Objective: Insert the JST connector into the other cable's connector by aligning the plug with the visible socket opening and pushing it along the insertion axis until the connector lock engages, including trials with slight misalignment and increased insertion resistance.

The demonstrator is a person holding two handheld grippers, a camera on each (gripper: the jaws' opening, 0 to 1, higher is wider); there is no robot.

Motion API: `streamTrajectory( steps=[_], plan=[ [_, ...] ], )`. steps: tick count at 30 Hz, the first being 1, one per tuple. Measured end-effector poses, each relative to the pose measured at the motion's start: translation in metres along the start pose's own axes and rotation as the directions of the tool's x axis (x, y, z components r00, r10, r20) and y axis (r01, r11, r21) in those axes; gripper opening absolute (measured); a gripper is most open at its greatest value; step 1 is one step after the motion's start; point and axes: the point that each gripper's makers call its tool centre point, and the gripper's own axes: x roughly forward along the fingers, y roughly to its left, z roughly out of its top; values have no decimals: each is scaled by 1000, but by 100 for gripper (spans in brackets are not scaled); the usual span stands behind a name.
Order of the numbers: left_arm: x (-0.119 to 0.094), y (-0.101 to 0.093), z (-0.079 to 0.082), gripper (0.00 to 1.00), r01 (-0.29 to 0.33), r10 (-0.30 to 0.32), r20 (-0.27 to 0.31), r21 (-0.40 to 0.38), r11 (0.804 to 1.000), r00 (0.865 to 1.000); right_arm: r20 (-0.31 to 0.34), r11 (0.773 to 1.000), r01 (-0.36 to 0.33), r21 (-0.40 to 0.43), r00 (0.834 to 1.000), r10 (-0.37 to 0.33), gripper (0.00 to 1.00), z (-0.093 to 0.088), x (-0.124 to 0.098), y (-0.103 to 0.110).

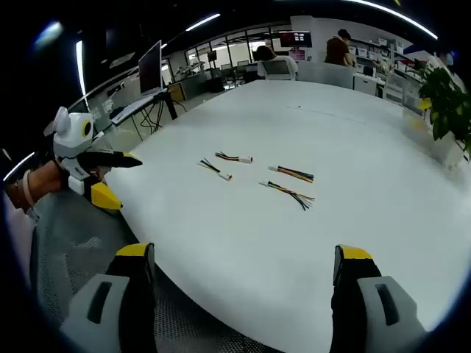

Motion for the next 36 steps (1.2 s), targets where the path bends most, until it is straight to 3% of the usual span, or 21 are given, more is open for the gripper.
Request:
streamTrajectory(
  steps=[29, 36],
  plan=[
    [0, 1, -1, 96, 11, -11, 8, -31, 999, 1000, -35, 1000, 0, 6, 999, 0, 99, -7, 4, -1],
    [3, -1, -5, 96, 23, -23, -6, 6, 1000, 1000, -23, 1000, 26, 7, 999, -25, 99, -6, 4, -6]
  ],
)
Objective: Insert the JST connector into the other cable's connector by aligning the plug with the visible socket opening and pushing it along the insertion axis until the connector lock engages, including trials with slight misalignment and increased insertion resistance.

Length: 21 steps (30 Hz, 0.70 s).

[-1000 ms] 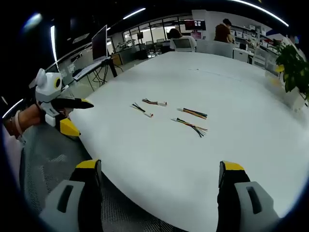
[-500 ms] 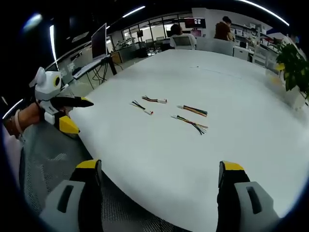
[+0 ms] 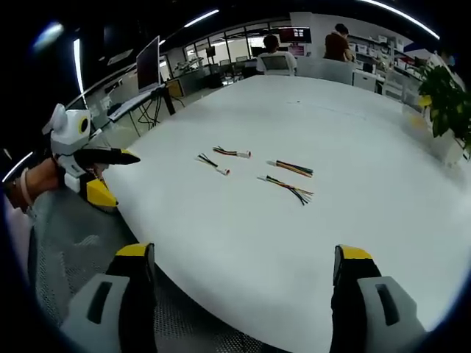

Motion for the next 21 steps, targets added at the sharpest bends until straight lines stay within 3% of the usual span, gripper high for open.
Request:
streamTrajectory(
  steps=[8, 21],
  plan=[
    [-1, 2, 3, 96, -11, 11, 10, -5, 1000, 1000, 4, 1000, -4, -1, 1000, 4, 99, 1, 1, 1],
    [-9, 3, 16, 96, -41, 39, 73, 26, 999, 997, 20, 999, -24, -23, 1000, 24, 99, 5, -2, 8]
  ],
)
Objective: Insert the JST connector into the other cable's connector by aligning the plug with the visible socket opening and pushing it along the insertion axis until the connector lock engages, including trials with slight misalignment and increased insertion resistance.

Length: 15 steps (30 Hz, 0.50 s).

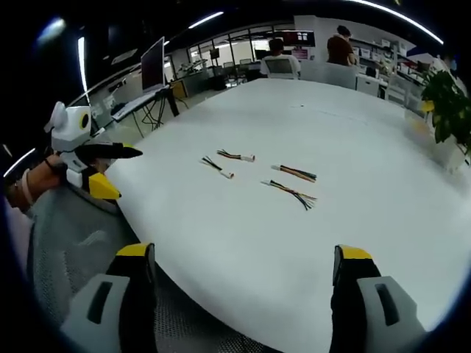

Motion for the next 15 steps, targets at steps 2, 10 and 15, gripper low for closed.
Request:
streamTrajectory(
  steps=[2, 10, 15],
  plan=[
    [0, -2, 0, 96, -4, 4, -2, 19, 1000, 1000, 4, 1000, 0, -7, 1000, 0, 99, 1, -1, 1],
    [0, -2, 1, 96, -10, 10, -8, 46, 999, 1000, 29, 1000, 5, -6, 1000, -5, 99, 6, -2, -1],
    [0, -3, 2, 96, -8, 8, -1, 52, 999, 1000, 63, 1000, 3, 20, 998, -4, 99, 12, -5, -3]
  ],
)
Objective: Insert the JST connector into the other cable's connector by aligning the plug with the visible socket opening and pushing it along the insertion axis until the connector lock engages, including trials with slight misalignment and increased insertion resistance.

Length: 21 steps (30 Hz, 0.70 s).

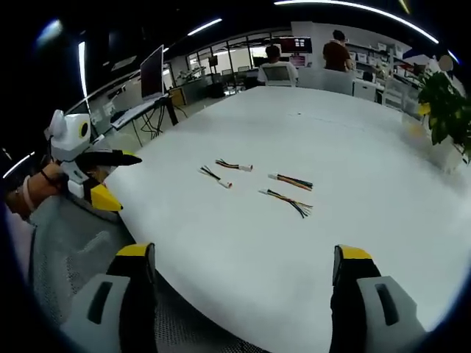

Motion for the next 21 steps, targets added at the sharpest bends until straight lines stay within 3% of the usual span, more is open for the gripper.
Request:
streamTrajectory(
  steps=[9, 21],
  plan=[
    [1, -4, 1, 96, 7, -7, 0, 13, 1000, 1000, 28, 1000, 9, 2, 1000, -9, 98, 5, -2, -3],
    [3, -4, -3, 97, 5, -5, -22, 22, 1000, 1000, 7, 1000, 12, 4, 1000, -12, 96, 0, 0, -5]
  ],
)
